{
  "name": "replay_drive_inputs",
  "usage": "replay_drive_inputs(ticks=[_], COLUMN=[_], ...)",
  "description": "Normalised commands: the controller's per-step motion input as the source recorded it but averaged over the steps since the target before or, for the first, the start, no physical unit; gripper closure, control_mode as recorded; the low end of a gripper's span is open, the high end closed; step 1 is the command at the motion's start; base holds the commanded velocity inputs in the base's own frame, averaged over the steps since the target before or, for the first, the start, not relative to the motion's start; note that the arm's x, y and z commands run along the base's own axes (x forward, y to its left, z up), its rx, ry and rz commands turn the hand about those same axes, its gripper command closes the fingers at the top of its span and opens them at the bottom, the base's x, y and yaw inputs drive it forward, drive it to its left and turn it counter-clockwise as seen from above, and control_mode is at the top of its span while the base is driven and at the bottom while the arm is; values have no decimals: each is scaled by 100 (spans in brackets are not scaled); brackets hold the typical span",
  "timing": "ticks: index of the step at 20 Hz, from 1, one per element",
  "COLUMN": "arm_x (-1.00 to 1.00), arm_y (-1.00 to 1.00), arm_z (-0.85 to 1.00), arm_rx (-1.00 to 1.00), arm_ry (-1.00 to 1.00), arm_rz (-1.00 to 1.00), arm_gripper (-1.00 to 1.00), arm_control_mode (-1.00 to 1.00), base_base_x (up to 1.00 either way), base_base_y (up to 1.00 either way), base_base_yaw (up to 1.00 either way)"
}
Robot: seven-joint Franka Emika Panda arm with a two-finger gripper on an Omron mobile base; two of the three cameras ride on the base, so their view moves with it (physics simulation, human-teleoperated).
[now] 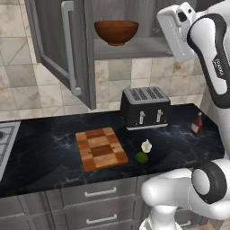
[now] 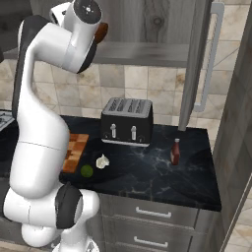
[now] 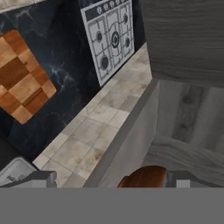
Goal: Open the cabinet. Place the bowl and condiment on the counter. Then place the lime and garlic on the cutting board.
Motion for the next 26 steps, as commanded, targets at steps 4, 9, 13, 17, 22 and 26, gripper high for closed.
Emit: replay_drive_inputs(ticks=[4, 9, 13, 17, 22, 26], arm_x=[48, 42, 35, 26, 25, 39], arm_y=[0, 0, 0, -2, 0, 0], arm_z=[0, 11, 34, 8, -1, -9], arm_rx=[6, 4, 4, 0, 0, 0], arm_ry=[0, 0, -1, 0, 6, 14], arm_rz=[-9, -5, 0, 0, 0, -1], arm_gripper=[-100, -100, -100, -100, -100, -100], arm_control_mode=[-100, -100, -100, -100, -100, -100], base_base_x=[0, 0, 0, 0, 0, 0], base_base_y=[0, 0, 0, 0, 0, 0], base_base_yaw=[0, 0, 0, 0, 0, 0])
